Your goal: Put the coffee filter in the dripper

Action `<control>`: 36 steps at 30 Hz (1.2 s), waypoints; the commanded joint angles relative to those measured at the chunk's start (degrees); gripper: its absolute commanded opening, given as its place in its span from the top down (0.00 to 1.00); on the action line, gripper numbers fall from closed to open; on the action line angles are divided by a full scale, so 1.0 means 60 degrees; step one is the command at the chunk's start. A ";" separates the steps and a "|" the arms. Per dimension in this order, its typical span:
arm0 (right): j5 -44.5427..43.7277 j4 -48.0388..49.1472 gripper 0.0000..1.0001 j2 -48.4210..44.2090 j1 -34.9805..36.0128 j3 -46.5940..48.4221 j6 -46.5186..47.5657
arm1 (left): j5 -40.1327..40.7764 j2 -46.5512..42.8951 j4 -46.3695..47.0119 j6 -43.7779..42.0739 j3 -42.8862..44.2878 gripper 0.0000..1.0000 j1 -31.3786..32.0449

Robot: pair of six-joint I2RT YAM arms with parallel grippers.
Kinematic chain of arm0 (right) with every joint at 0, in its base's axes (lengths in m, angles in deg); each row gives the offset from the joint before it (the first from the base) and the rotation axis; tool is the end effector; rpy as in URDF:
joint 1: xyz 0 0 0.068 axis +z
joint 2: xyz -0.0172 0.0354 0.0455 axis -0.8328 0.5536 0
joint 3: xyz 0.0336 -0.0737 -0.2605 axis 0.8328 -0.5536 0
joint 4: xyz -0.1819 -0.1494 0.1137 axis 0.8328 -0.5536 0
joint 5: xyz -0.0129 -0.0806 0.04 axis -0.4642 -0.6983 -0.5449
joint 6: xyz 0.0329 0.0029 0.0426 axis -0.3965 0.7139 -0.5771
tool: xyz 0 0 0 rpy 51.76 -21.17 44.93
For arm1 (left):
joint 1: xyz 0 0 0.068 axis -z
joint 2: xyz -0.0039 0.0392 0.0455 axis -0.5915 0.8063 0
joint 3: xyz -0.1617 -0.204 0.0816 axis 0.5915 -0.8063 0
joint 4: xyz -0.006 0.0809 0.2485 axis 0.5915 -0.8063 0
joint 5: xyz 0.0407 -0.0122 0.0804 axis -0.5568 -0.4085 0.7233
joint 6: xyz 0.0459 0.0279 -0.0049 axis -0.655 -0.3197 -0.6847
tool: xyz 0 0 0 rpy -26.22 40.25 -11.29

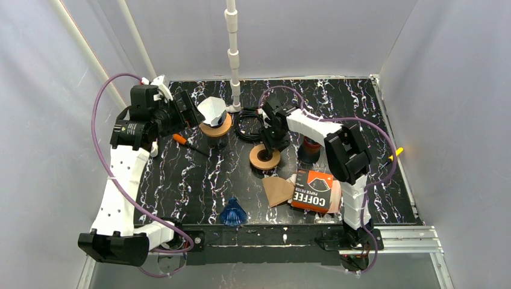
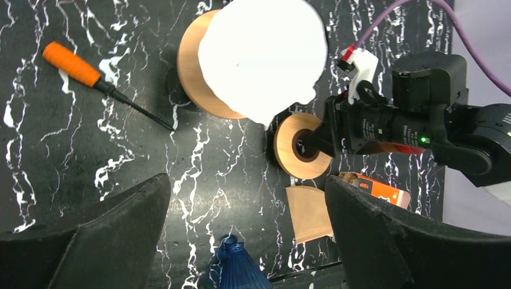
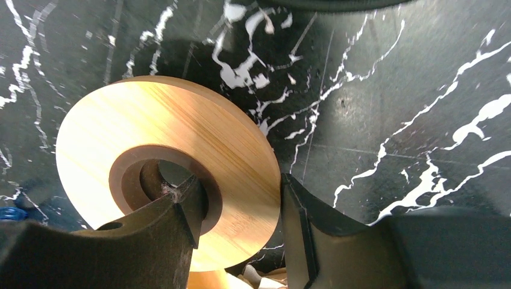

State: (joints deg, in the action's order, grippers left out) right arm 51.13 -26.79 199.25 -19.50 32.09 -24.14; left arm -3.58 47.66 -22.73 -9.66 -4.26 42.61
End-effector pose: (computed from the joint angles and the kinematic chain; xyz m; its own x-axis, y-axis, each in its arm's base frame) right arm 0.3395 0.2585 0.1810 -0.8395 -0.4451 -0.3118 -0.5004 0.8569 0.1239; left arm 0.2247 -0.0319 0.4173 -0.5783 -0.3523 -0.7358 0.0303 0.8921 -0.4509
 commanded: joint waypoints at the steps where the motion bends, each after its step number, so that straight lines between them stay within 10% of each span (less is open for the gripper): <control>1: 0.0006 -0.0006 0.56 -0.0527 0.0049 0.0866 0.0219 | -0.0650 0.0078 -0.0200 -0.0498 0.0771 0.02 0.0012; 36: -0.1222 -0.0690 0.60 -0.3589 -0.1000 0.1706 -0.0086 | -0.1795 0.1228 0.0460 0.0280 0.1812 0.02 0.1525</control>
State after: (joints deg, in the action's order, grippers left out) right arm 44.68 -30.90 183.05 -23.26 43.58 -24.40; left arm -15.79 54.90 -19.99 -8.39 4.59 47.97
